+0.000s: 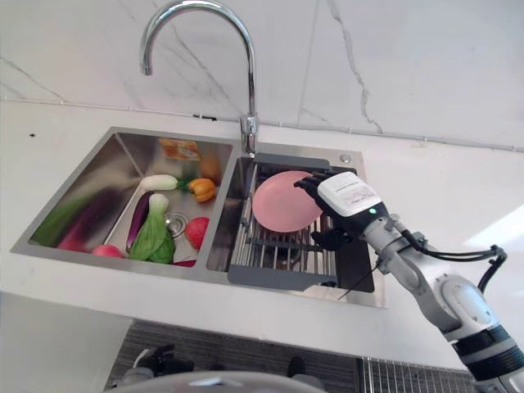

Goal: Place the dishes in the dishwasher.

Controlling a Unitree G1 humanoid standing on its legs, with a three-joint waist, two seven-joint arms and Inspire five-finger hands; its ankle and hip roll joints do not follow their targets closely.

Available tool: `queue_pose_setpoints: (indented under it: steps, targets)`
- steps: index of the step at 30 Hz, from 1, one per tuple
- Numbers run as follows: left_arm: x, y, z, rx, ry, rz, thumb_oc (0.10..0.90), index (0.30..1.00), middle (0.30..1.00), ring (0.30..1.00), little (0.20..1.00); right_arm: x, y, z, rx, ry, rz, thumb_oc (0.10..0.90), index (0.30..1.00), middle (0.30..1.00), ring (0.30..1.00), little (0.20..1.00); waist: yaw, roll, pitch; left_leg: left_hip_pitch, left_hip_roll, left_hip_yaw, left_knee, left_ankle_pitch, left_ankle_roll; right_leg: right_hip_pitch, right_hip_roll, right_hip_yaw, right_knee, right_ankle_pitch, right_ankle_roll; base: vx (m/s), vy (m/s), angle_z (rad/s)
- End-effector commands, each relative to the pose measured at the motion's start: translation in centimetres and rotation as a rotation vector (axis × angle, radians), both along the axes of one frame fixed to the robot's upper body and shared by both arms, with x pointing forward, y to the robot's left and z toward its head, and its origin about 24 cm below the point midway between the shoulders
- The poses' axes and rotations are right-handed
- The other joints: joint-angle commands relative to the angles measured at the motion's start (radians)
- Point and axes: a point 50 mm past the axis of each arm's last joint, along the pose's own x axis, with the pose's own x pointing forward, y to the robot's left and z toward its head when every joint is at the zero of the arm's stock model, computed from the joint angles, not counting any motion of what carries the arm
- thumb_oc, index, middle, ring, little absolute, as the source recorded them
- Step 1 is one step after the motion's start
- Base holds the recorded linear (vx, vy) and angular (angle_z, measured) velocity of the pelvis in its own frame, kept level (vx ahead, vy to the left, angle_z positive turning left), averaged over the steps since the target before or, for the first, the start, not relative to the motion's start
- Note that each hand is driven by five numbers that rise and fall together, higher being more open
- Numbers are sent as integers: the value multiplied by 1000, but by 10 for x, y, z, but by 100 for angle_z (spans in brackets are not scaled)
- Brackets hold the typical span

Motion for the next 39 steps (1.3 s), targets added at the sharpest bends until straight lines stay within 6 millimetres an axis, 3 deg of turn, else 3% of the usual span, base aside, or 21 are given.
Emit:
queue_pose_setpoints:
  steps: [1,11,26,27,28,29,30,39]
  targets:
    - [-48,11,-8,43,225,-71,800,900,900,900,900,12,10,48,-52,-219,69,800,900,900,900,900,42,-28,-39,-35,33,-40,3,49,-66,100,-93,-15,19,-58,102,2,4,5]
    - [-50,10,-8,46,234,-65,800,900,900,900,900,16,6,36,-152,-251,49,800,900,900,900,900,50,-27,-39,-40,32,-48,3,50,-69,101,-94,-26,19,-60,101,0,1,1]
    - [-47,3,-9,62,234,-78,800,900,900,900,900,23,14,15,-142,-331,-5,800,900,900,900,900,61,-25,-38,-43,32,-56,3,50,-68,104,-94,-31,19,-64,99,0,-1,1]
    - [-47,2,-10,66,232,-80,800,900,900,900,900,25,14,9,-164,-356,-22,551,526,526,526,526,64,-24,-38,-43,31,-58,3,50,-68,104,-94,-32,19,-64,98,0,0,0]
    - [-47,2,-10,66,232,-80,800,900,900,900,900,26,14,9,-164,-357,-22,524,486,486,486,486,64,-24,-38,-43,31,-58,3,50,-68,104,-94,-32,19,-64,98,0,0,0]
    - [-47,2,-10,69,231,-81,800,900,900,900,900,26,13,7,-175,-366,-28,430,345,345,345,345,65,-23,-37,-43,31,-58,3,50,-68,104,-93,-32,19,-64,98,0,0,0]
    - [-47,2,-10,70,230,-83,800,900,900,900,900,26,13,5,-187,-373,-31,400,300,300,300,300,65,-23,-38,-43,32,-59,3,50,-68,104,-94,-33,19,-64,98,0,0,0]
    - [-45,2,-9,96,219,-89,800,900,900,900,900,34,10,2,-291,-486,-54,400,300,300,300,300,76,-23,-36,-48,32,-63,3,54,-71,103,-93,-39,19,-63,98,0,0,0]
